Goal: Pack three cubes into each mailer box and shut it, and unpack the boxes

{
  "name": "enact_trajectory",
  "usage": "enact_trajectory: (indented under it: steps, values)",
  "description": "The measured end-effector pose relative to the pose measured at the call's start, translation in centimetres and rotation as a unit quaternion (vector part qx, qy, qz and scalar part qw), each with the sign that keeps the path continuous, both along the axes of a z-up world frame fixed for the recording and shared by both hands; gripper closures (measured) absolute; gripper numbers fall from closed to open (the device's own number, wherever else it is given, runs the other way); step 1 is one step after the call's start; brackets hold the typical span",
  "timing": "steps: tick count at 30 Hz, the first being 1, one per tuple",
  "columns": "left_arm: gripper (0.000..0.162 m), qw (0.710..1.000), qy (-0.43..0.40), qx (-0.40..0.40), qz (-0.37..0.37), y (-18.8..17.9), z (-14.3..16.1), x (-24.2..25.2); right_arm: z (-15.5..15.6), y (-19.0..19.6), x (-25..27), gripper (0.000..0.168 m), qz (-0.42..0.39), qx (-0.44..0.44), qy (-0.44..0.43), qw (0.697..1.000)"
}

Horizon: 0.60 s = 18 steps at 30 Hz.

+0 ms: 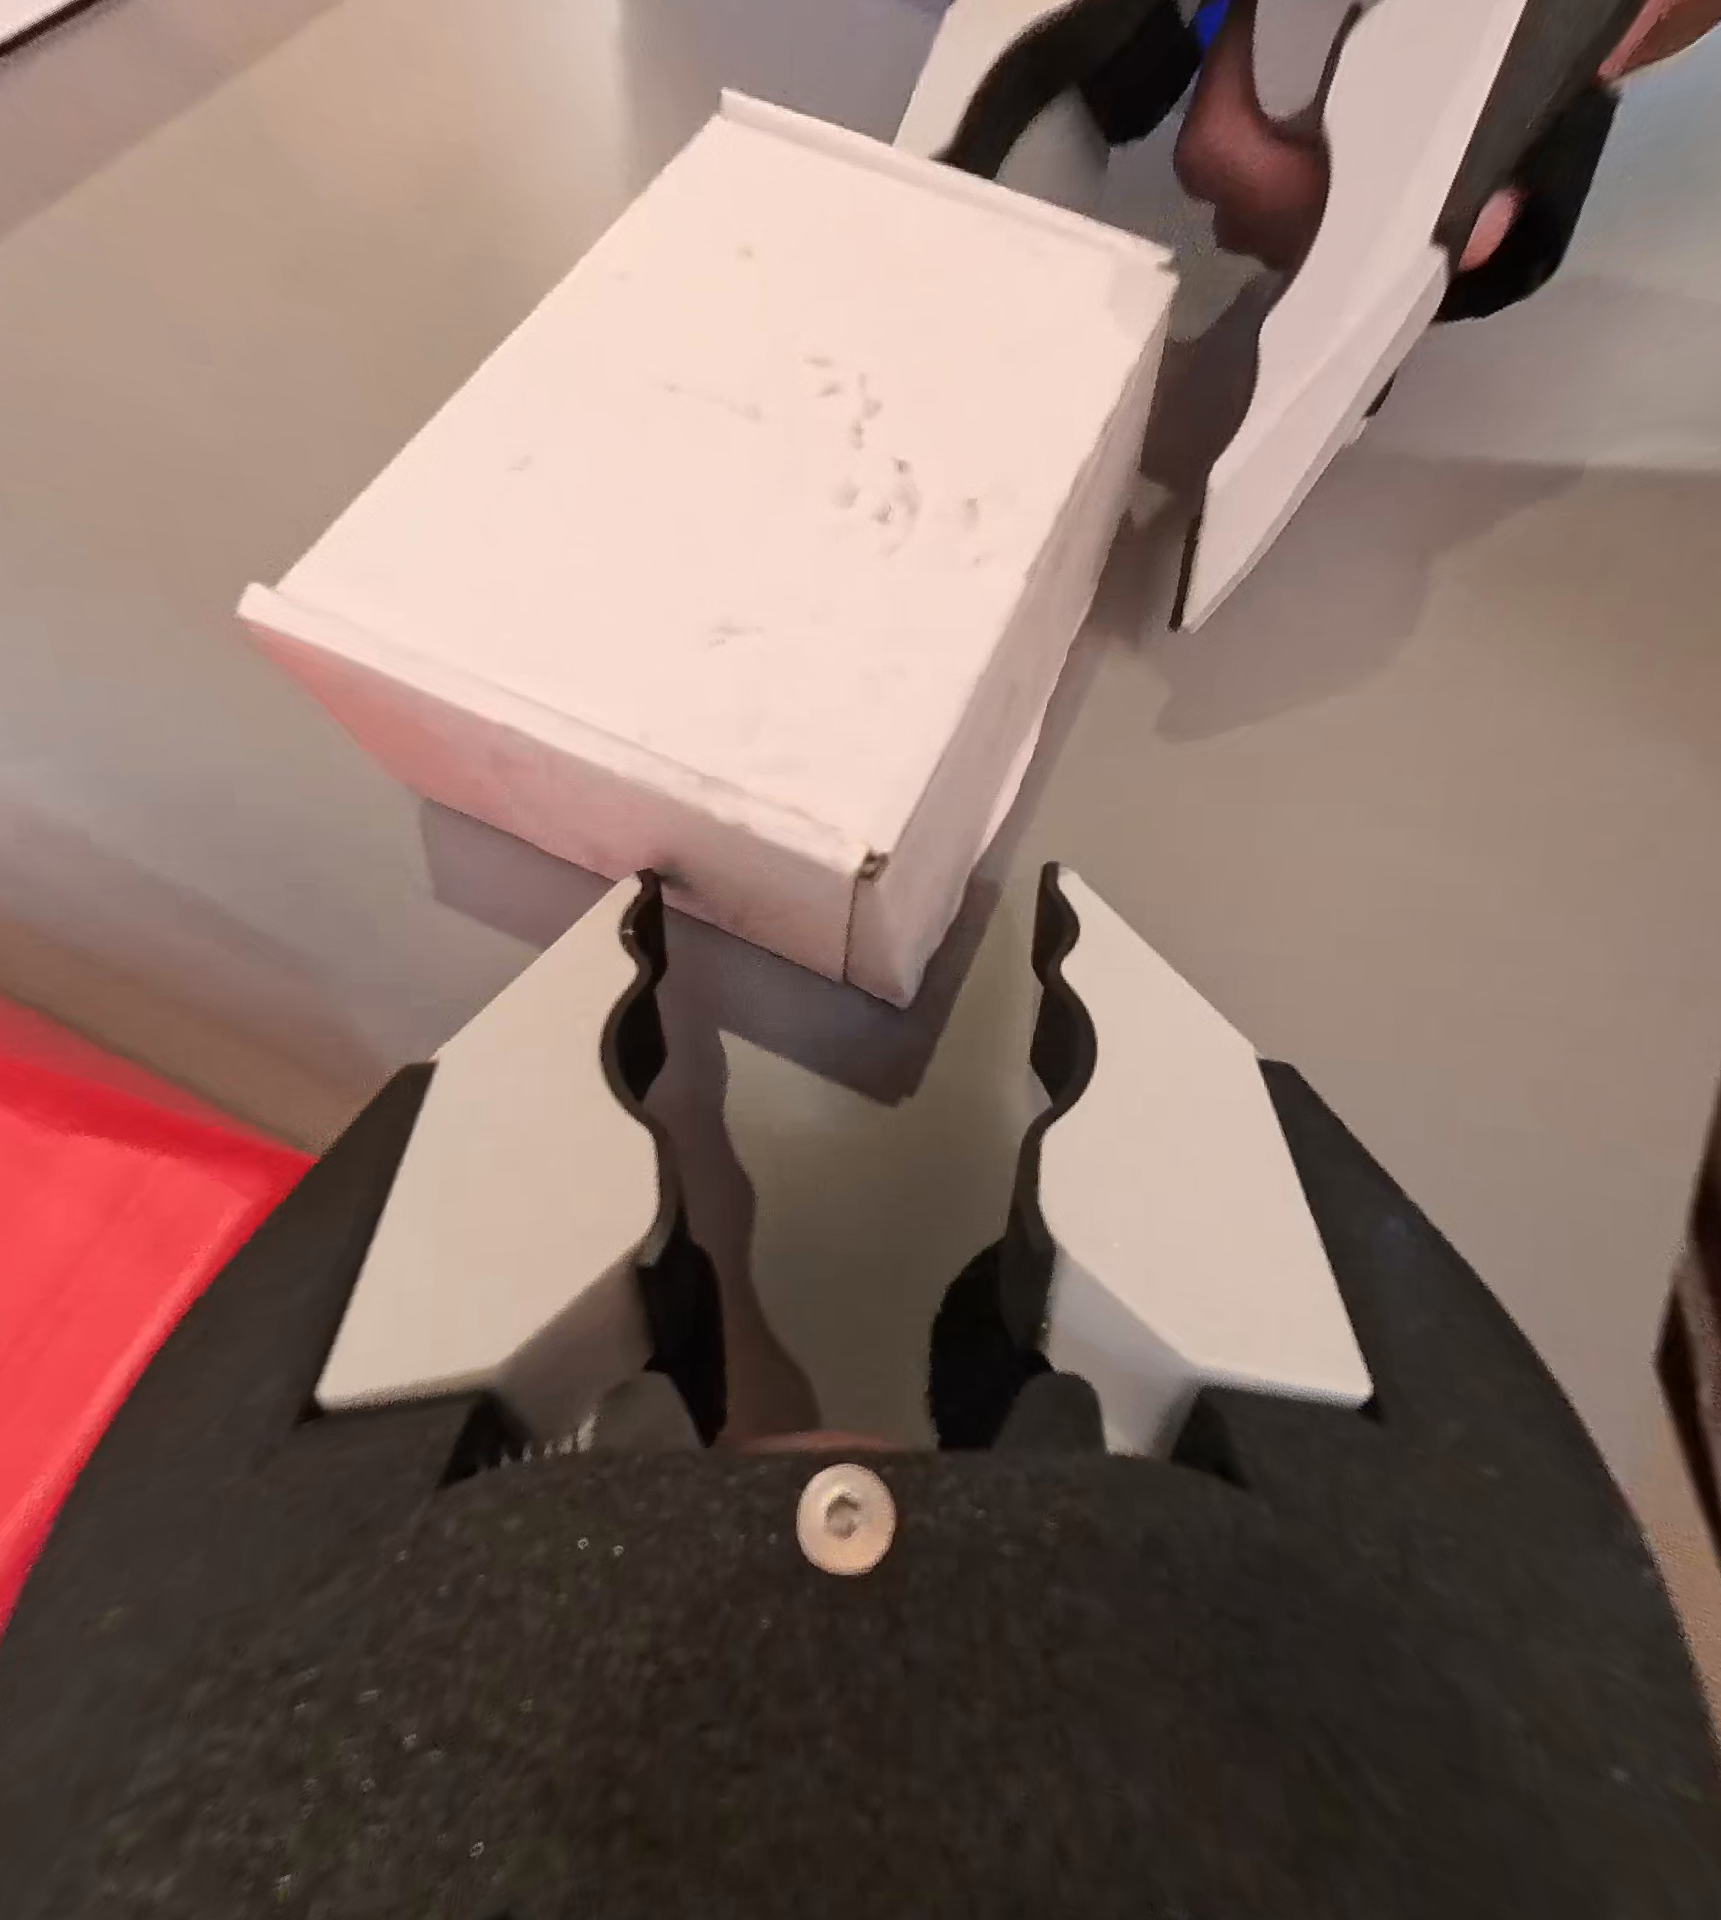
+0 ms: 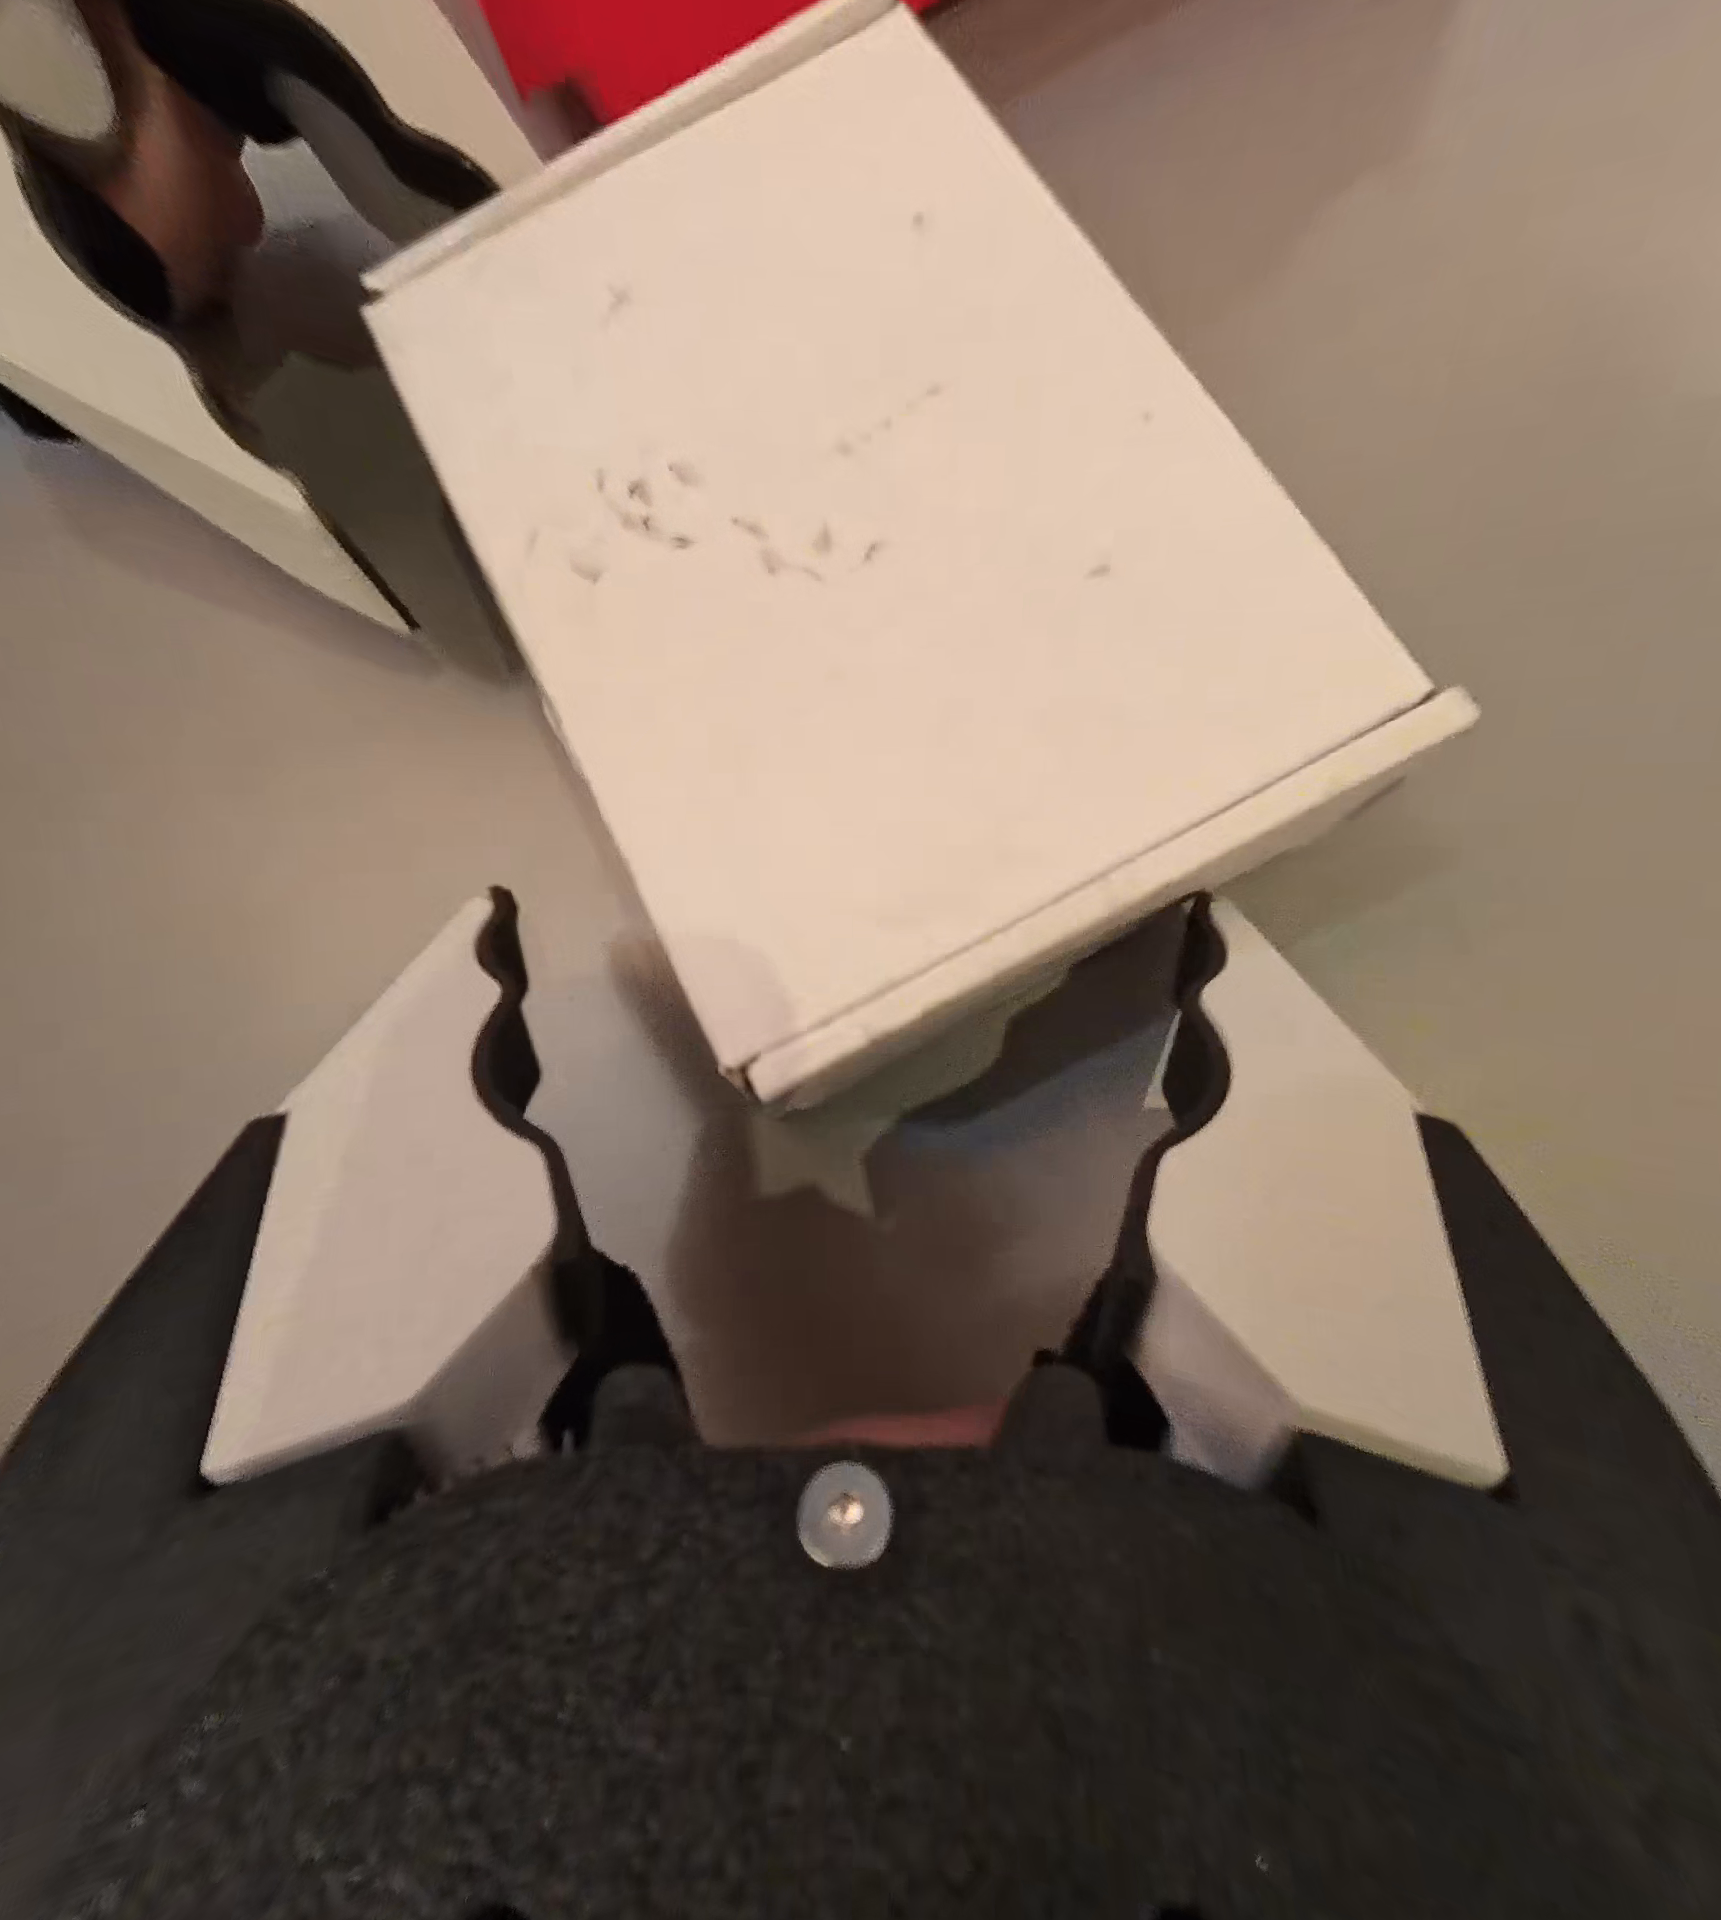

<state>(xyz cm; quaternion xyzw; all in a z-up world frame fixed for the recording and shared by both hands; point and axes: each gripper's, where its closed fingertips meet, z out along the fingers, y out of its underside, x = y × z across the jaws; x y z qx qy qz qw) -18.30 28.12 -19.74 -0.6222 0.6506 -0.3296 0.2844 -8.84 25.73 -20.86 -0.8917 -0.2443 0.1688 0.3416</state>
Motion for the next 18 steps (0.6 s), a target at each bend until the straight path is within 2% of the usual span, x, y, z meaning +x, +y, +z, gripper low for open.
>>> enact_trajectory:
  steps: [4, 6, 8, 15, 18]
  values:
    - [0.087, 1.0, -0.028, -0.011, -0.005, -1.9, 1.9, -0.2, 1.2, -2.7, -0.6, 0.042, 0.004, 0.001, -0.019, 1.0]
    - [0.084, 0.999, -0.048, -0.018, -0.007, -2.8, 3.3, 0.0, 2.4, -4.1, -0.9, 0.043, -0.004, -0.001, 0.011, 1.0]
    - [0.088, 0.998, -0.065, -0.024, -0.016, -3.7, 4.2, 0.2, 3.1, -5.2, -0.8, 0.048, -0.025, -0.011, 0.042, 0.999]
    - [0.085, 0.999, -0.024, -0.004, -0.041, -5.0, 1.7, 0.7, 2.3, -6.0, 0.3, 0.048, -0.046, 0.002, 0.036, 0.998]
    - [0.086, 0.999, 0.013, 0.017, -0.025, -4.1, 0.0, -0.2, 1.6, -6.7, 1.5, 0.05, -0.044, 0.006, -0.021, 0.999]
